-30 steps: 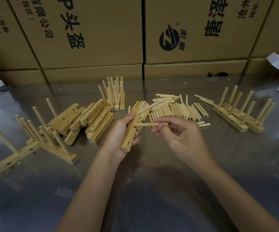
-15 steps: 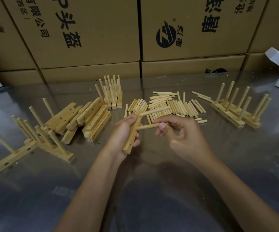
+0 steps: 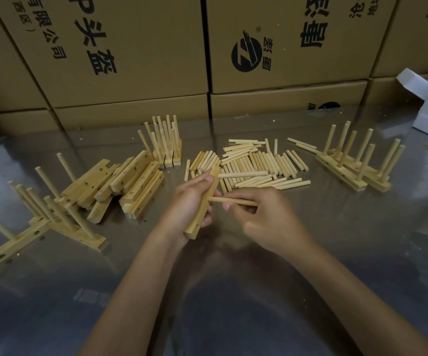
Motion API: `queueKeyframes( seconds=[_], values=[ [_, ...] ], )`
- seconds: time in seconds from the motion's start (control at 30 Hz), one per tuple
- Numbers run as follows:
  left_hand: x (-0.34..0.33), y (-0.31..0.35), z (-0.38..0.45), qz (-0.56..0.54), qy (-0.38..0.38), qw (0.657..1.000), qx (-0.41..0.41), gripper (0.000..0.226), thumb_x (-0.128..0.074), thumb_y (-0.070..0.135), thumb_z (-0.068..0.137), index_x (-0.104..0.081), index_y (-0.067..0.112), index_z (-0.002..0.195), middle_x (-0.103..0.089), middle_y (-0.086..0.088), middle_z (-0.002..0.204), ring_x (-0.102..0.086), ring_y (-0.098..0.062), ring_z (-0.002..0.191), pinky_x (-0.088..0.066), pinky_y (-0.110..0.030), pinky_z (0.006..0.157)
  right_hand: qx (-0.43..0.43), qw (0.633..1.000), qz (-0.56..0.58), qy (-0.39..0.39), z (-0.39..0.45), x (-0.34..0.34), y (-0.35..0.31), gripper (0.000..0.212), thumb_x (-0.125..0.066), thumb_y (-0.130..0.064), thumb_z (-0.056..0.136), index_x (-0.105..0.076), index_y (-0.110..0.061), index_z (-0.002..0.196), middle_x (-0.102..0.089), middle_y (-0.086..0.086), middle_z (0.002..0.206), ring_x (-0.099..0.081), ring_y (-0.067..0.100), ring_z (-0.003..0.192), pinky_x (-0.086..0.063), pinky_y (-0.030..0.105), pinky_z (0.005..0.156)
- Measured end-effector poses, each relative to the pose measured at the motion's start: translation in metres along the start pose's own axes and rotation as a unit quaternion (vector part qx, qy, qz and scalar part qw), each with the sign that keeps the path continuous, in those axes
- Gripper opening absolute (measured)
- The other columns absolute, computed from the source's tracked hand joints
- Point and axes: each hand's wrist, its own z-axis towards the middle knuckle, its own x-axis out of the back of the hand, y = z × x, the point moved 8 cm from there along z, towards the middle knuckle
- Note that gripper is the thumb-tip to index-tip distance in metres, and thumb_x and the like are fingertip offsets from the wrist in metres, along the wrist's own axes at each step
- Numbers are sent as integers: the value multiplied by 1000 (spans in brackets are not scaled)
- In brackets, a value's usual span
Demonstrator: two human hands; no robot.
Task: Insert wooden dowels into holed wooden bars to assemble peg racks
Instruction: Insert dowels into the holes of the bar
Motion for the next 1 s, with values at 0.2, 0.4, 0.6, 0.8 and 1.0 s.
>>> queueKeyframes(
  seconds=[0.2, 0.4, 0.6, 0.8, 1.0],
  values=[
    [-5, -6, -2, 18, -1, 1000, 16, 28, -50, 22, 104, -63, 23, 129, -66, -1, 70, -50, -13, 54, -37, -24, 38, 89, 963, -255, -3, -3, 3, -17, 17, -57, -34, 92, -72, -34, 99, -63, -13, 69, -50, 5, 60, -30, 16, 51],
    [-9, -8, -1, -13, -11, 1000, 20, 30, -49, 23, 104, -60, 15, 131, -62, -6, 74, -49, -14, 55, -35, -22, 36, 79, 987, -138, 39, -5, -1, -14, 19, -59, -14, 91, -77, -19, 92, -63, -4, 59, -50, 14, 51, -31, 18, 47],
    [-10, -11, -2, -13, -18, 999, 27, 32, -49, 23, 104, -58, 15, 134, -62, -4, 72, -48, -13, 54, -35, -22, 36, 56, 994, -66, 63, -6, -1, -3, 18, -61, -15, 91, -78, -19, 87, -63, -2, 59, -50, 19, 52, -35, 32, 48],
    [-9, -9, -1, -11, -15, 1000, 21, 30, -50, 24, 104, -60, 18, 131, -62, -2, 72, -49, -12, 52, -36, -22, 37, 44, 996, -39, 64, -3, -4, 3, 16, -63, -17, 91, -78, -22, 88, -69, -1, 67, -60, 24, 61, -49, 41, 55],
    [-5, -7, -1, 29, -1, 1000, 0, 33, -53, 28, 103, -61, 25, 135, -62, -7, 84, -49, -12, 55, -37, -24, 40, 38, 995, -63, 71, -6, -4, 2, 16, -63, -16, 91, -79, -21, 92, -67, -6, 65, -54, 12, 55, -40, 26, 47]
  ],
)
